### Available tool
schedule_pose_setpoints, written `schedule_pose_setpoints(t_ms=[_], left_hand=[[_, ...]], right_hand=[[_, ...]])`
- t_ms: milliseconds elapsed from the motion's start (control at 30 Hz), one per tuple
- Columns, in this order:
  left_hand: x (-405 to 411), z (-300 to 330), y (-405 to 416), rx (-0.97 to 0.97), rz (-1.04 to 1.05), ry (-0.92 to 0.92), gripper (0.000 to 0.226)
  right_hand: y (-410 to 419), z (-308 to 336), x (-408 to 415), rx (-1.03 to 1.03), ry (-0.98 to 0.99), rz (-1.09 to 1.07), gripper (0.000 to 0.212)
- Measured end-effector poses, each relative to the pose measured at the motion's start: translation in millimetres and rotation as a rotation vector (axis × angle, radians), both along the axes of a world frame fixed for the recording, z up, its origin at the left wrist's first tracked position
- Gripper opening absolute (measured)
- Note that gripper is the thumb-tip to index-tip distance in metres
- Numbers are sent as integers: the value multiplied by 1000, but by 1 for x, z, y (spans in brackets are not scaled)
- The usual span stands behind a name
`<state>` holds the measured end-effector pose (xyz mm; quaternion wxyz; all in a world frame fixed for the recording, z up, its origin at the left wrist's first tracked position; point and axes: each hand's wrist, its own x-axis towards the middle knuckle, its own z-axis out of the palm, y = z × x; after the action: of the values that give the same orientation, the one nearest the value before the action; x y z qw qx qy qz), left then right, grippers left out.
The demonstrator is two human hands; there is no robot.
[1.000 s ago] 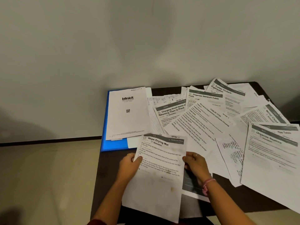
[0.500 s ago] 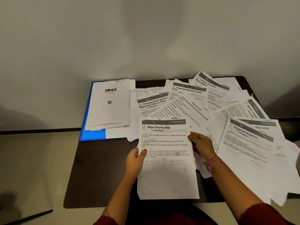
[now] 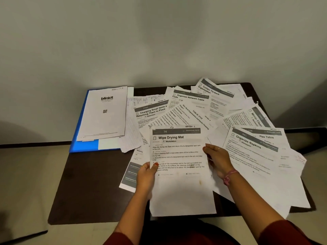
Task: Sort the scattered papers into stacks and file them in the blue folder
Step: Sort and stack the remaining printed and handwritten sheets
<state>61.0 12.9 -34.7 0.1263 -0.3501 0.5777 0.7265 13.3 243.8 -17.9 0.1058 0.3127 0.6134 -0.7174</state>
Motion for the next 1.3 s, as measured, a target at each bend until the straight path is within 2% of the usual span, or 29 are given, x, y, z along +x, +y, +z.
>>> schedule_pose_setpoints(t_ms=[167,400,700,800,1000,1100,1233,1300], left_hand=[[-3,6,16,0,6,11,10],[-11,13,32,-18,7,36,10],[-23,5,41,-151,-84,58,8],[-29,2,42,-194,-126,62,14],[-44,4,42,-301,-181,109,14],[-53,5,39,-345,-183,134,17],[-67,-1,31,-390,-198,117,21],[-75,-5,28,-393,-207,105,22]], right_hand=[[16,-6,7,17,-27,78,8],[28,-6,14,6,-14,88,14],[46,-6,8,9,-9,103,15],[47,-6,3,14,-7,119,15],[51,-6,-13,110,-25,210,11],[53,-7,-26,212,-22,330,25],[50,4,-58,215,22,270,9],[48,7,-79,223,61,211,12]])
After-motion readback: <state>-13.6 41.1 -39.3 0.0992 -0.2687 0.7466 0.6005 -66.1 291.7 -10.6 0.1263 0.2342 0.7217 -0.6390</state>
